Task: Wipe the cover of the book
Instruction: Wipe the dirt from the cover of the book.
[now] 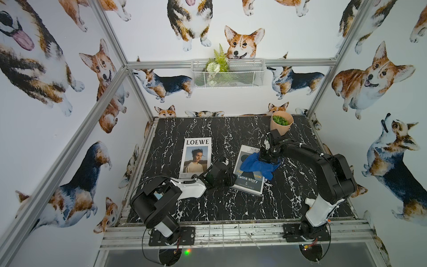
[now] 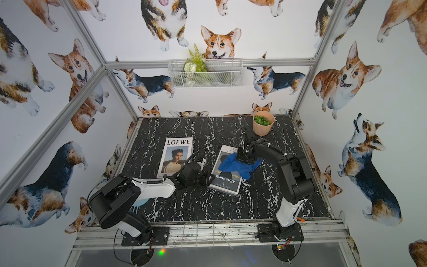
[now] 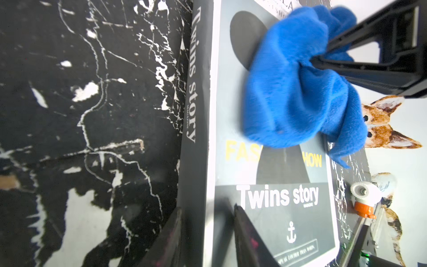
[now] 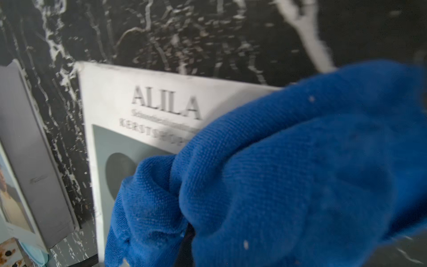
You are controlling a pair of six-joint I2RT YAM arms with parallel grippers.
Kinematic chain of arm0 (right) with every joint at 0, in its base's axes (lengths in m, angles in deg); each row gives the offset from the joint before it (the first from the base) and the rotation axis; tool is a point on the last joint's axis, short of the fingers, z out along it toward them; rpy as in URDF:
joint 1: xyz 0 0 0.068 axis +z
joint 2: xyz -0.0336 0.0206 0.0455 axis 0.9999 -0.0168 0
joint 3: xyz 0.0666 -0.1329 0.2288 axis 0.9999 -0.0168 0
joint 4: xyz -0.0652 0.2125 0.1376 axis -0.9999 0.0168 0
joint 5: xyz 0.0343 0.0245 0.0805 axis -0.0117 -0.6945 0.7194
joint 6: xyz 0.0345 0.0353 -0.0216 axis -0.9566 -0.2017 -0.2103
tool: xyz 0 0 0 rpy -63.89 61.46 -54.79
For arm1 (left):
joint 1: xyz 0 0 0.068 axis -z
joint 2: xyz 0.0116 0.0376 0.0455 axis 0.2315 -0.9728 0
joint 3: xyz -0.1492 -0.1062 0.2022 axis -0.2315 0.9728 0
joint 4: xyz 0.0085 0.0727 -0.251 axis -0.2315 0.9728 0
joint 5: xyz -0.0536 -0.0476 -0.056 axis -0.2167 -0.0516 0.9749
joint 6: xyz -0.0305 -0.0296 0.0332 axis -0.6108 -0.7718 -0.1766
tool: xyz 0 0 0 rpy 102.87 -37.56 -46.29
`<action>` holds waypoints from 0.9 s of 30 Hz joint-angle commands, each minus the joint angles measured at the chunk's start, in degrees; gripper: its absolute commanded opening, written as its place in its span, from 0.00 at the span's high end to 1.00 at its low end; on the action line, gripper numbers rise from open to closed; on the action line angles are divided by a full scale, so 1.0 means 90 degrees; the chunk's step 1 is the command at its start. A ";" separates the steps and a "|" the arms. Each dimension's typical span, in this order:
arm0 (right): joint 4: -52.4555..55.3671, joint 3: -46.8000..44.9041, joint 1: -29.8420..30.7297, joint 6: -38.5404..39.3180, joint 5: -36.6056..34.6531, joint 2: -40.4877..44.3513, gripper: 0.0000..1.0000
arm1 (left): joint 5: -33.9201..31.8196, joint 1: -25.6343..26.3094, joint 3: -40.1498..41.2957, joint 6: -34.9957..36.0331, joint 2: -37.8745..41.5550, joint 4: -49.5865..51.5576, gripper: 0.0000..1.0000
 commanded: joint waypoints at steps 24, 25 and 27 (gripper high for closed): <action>0.0902 0.1691 0.0730 0.0140 -0.0680 -0.1392 1.00 | -0.0221 0.0051 0.0090 -0.0003 0.0060 0.1452 0.61; 0.0906 0.1566 0.0632 0.0184 -0.0716 -0.1294 1.00 | -0.0218 0.0053 0.0094 0.0002 0.0054 0.1456 0.61; 0.0845 0.1163 0.0296 0.0249 -0.0705 -0.1034 1.00 | -0.0210 0.0051 0.0076 0.0016 0.0043 0.1445 0.61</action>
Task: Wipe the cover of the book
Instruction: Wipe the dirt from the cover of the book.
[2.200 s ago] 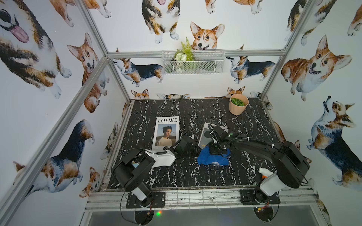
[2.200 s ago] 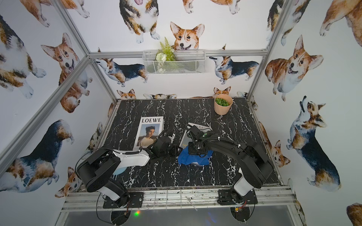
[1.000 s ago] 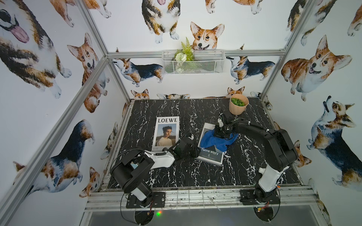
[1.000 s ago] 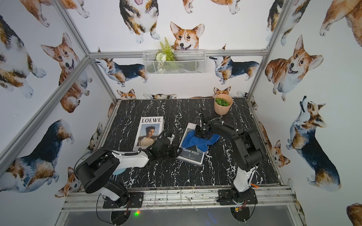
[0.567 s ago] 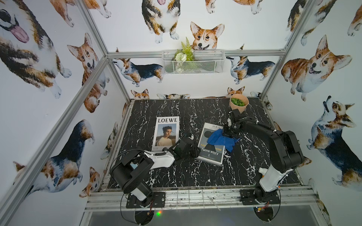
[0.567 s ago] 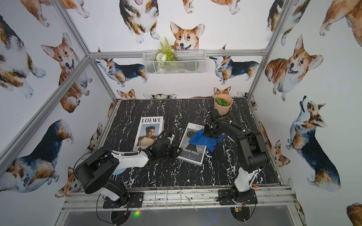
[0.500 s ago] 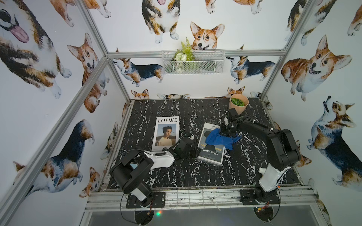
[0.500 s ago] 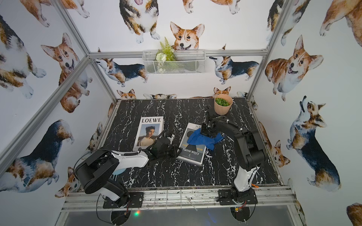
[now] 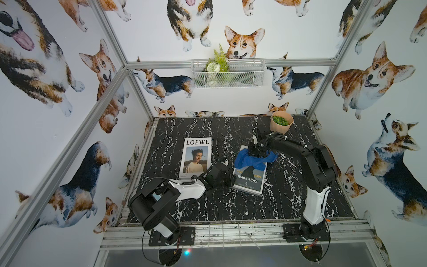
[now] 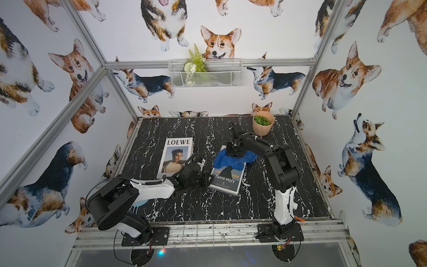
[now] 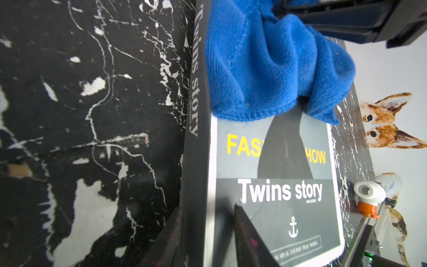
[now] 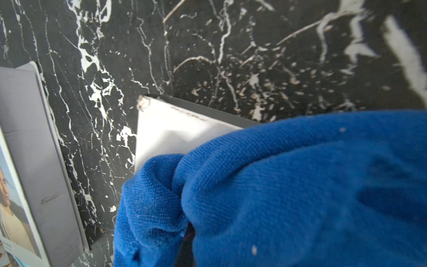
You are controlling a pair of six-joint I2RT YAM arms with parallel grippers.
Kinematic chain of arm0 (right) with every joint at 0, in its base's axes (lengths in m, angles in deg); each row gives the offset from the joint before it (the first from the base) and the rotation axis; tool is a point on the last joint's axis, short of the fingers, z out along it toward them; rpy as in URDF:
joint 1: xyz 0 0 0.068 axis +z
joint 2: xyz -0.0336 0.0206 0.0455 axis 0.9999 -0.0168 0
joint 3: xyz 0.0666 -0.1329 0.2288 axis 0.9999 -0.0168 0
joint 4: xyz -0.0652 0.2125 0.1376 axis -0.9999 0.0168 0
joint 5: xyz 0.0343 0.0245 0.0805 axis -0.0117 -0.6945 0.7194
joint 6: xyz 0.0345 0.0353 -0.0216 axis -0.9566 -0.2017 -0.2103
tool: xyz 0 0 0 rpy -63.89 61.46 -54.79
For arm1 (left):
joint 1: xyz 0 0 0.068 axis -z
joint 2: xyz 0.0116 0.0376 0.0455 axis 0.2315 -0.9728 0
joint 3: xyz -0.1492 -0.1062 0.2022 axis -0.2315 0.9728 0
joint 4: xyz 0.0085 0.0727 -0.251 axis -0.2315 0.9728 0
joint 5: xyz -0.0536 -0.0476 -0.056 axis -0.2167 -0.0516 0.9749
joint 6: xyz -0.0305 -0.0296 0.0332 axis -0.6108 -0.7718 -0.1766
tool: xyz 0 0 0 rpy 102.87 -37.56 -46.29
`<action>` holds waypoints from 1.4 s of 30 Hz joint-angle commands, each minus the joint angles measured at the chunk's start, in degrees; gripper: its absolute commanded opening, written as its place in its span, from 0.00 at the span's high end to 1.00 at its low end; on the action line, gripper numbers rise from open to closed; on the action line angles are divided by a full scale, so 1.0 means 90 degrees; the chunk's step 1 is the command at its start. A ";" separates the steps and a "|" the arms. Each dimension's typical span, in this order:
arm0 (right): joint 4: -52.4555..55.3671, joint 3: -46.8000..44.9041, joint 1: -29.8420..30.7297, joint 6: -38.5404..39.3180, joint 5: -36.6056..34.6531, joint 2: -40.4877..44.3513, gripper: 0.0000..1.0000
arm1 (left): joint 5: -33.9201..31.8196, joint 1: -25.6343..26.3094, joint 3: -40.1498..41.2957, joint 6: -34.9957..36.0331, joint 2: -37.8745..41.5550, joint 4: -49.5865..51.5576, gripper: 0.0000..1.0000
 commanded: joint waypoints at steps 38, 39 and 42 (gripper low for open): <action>0.0506 -0.2124 -0.0204 0.0231 -0.0874 0.1586 1.00 | -0.0094 0.0044 -0.0028 -0.0044 -0.0300 0.1166 0.61; 0.0463 -0.2113 -0.0081 0.0130 -0.0852 0.1605 1.00 | -0.0092 0.0043 -0.0038 -0.0044 -0.0309 0.1165 0.61; 0.0445 -0.1941 0.0351 -0.0040 -0.0865 0.1509 1.00 | -0.0087 0.0055 -0.0068 -0.0053 -0.0313 0.1177 0.61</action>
